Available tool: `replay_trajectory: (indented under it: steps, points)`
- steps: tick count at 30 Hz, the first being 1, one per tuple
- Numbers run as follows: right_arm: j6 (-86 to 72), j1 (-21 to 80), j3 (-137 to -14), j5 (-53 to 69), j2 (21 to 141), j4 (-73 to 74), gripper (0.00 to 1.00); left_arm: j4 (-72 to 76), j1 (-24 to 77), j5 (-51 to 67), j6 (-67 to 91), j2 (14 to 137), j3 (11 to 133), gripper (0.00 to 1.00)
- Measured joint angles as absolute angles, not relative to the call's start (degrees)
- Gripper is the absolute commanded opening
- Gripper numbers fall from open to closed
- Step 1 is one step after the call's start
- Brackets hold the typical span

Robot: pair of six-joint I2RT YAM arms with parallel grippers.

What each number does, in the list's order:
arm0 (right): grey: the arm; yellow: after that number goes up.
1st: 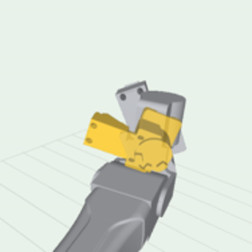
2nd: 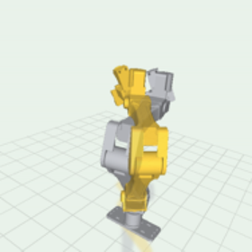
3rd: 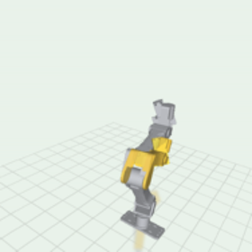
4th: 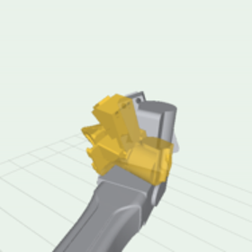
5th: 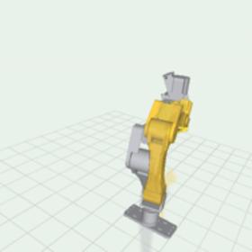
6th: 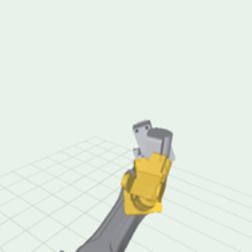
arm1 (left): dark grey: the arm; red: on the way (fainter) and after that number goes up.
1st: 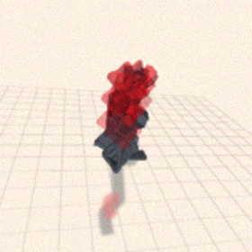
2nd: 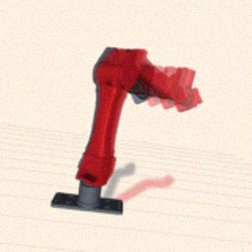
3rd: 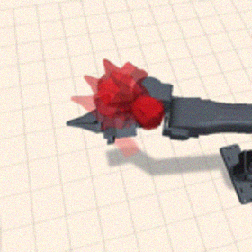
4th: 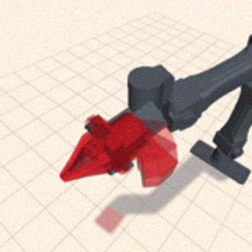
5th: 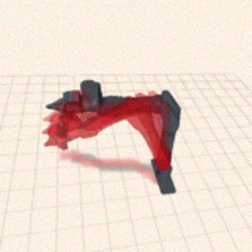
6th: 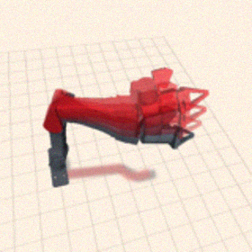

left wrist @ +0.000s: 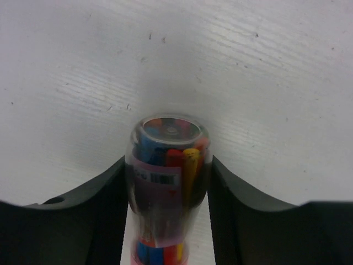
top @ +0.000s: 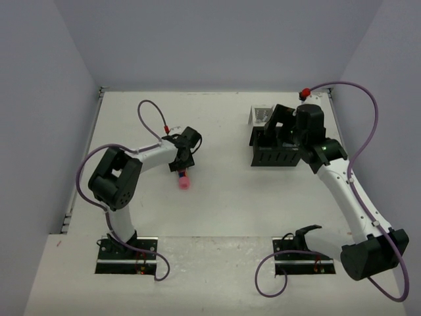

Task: Sort the stationery into containers
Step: Pick up the stationery from the center of the board.

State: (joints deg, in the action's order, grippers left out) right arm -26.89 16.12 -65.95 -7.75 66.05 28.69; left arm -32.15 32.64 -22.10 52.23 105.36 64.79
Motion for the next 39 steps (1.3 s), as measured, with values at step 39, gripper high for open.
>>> replay_trajectory:
  steps: [39]
  points:
    - [-32.9,41.5,-35.4,27.4,59.8,-11.5,0.95,-23.2,32.2,-10.8,74.1,60.1,42.0,0.00]
